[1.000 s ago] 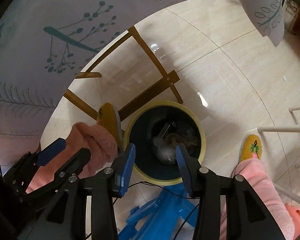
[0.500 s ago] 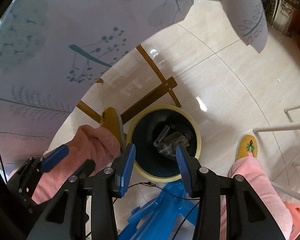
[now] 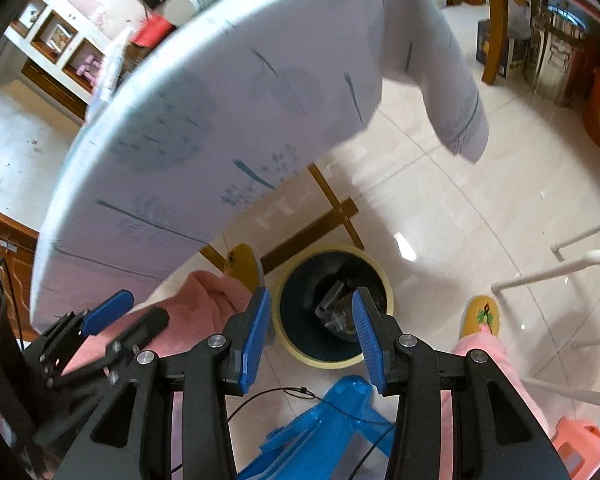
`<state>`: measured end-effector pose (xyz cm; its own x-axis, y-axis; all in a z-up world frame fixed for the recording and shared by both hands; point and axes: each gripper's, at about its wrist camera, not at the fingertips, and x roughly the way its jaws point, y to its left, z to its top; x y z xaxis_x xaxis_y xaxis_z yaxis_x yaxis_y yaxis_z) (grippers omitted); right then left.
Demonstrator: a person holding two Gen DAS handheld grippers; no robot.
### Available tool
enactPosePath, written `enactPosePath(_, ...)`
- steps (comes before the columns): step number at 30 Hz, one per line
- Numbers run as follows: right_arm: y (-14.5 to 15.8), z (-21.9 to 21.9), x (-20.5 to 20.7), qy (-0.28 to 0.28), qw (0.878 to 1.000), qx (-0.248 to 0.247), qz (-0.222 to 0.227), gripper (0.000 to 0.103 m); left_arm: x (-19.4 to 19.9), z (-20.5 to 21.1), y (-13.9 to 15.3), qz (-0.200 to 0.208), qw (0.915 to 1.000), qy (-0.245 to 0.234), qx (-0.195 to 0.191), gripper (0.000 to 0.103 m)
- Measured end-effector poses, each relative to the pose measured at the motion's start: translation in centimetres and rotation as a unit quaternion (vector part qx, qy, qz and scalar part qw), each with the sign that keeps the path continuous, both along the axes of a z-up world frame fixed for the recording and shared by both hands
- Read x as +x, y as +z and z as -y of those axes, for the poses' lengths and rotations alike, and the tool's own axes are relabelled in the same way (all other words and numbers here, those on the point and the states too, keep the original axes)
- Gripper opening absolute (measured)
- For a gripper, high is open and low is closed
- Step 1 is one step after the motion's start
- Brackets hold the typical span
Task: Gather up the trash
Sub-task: 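Raise both tools back over the table toward the remaining trash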
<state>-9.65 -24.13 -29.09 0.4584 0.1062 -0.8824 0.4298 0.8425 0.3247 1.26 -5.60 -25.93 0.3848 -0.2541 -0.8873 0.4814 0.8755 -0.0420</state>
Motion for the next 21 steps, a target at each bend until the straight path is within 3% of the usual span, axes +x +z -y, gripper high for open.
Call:
enactPosePath(8,8.4,-1.7,1.4,0.032,0.998,-0.030,0.054,0.043,2.6,-3.3,6.0,0.000,0.9966,0.078,-0.025,0.051)
enactPosePath(16,17.1,-3.8,5.7,0.071,0.990,-0.058,0.110,0.053,6.2,-5.7,14.5,0.047,0.9966,0.065,-0.017,0.051)
enactPosePath(21,22.2,-3.5,10.5,0.083,0.985,-0.092,0.123,0.062,10.3,-7.6,19.1,0.051,0.9944,0.086,-0.035,0.061)
